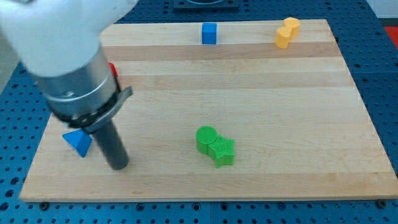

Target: Slide blue triangle slightly up

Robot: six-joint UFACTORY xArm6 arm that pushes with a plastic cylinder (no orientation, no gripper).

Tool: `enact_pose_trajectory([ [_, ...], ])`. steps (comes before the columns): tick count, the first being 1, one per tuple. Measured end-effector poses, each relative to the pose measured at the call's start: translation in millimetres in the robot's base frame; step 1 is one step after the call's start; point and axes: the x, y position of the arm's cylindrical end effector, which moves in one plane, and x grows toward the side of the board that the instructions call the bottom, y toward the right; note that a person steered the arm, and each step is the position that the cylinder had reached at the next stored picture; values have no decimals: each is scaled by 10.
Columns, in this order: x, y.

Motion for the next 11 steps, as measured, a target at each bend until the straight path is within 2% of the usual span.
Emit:
enact_pose_trajectory([
  [2,95,-692],
  [3,-55,-807],
  [6,-415,-631],
  [9,-640,-730],
  [11,-897,-490],
])
